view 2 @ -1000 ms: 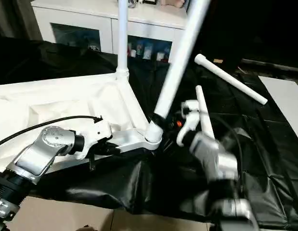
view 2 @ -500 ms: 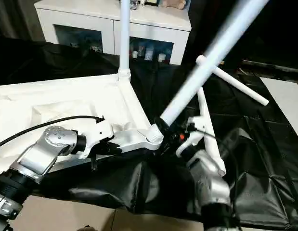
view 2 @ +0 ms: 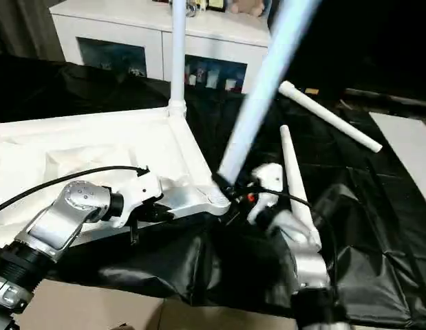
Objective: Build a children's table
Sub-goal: Insert table leg to table base
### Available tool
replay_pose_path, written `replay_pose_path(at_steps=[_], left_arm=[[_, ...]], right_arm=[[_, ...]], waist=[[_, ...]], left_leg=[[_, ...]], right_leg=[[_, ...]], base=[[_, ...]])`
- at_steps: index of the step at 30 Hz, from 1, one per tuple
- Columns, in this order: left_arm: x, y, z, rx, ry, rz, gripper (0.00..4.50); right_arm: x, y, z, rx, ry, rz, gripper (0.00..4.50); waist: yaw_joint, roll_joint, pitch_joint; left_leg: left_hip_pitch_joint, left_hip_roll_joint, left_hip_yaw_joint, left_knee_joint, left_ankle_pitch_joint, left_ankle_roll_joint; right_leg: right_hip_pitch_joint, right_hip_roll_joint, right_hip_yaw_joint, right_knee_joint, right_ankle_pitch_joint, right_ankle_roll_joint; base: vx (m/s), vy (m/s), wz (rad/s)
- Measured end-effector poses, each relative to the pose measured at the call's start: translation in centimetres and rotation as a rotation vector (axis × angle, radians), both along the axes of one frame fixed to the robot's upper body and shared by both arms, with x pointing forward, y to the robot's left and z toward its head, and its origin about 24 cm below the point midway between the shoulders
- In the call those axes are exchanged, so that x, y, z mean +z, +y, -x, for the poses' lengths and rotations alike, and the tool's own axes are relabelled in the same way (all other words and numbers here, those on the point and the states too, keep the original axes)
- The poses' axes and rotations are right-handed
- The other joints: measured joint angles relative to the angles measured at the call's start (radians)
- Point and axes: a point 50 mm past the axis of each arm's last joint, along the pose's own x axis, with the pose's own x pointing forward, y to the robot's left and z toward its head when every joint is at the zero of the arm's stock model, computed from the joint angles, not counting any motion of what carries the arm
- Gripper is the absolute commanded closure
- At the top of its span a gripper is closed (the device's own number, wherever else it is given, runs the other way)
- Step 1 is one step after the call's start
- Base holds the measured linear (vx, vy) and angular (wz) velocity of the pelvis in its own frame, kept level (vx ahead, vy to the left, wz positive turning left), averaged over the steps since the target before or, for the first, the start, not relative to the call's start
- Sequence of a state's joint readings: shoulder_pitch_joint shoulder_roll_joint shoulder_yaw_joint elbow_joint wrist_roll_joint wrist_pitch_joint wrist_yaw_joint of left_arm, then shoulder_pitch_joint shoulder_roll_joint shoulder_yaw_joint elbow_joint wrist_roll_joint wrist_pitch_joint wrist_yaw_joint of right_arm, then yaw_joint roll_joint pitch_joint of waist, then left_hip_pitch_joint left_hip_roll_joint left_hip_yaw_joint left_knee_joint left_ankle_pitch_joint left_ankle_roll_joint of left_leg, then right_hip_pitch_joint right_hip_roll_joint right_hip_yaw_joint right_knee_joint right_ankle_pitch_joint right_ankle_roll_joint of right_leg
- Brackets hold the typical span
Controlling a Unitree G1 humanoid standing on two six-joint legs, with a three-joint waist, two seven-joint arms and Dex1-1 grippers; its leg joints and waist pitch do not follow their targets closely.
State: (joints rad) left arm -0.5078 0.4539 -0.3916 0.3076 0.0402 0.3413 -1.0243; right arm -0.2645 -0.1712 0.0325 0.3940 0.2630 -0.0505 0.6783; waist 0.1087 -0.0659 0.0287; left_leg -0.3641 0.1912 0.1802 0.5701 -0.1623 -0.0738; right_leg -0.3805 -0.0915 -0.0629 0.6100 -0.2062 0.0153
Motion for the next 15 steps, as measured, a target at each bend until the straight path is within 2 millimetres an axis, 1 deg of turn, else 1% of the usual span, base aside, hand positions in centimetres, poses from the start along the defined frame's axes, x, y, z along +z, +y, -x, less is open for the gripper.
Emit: replay_pose_path(at_steps=[4,12,15], left_arm=[[0.0,0.0,0.0,-0.001,0.001,0.001,4.5],[-0.1,0.1,0.0,0.001,0.002,-0.004,4.5],[-0.2,0.2,0.0,0.006,0.005,-0.011,4.5]], right_arm=[[0.3,-0.3,0.0,0.046,0.002,0.036,2.66],[1.1,-0.6,-1.0,0.1,0.096,0.069,2.66],[1.2,-0.5,-1.5,0.116,0.128,0.09,2.66]], waist=[[0.001,0.0,0.0],[-0.001,-0.003,-0.002],[-0.005,-0.004,-0.002]], left_leg=[[0.0,0.0,0.0,0.0,0.0,0.0],[0.001,0.0,0.0,-0.001,0.0,0.0],[0.005,0.0,0.0,-0.002,0.0,0.0]], right_leg=[[0.0,0.0,0.0,0.0,0.0,0.0],[0.0,0.0,0.0,0.0,0.0,0.0],[-0.001,0.0,0.0,-0.001,-0.001,0.001]], base=[[0.0,0.0,0.0],[0.0,0.0,0.0],[0.0,0.0,0.0]])
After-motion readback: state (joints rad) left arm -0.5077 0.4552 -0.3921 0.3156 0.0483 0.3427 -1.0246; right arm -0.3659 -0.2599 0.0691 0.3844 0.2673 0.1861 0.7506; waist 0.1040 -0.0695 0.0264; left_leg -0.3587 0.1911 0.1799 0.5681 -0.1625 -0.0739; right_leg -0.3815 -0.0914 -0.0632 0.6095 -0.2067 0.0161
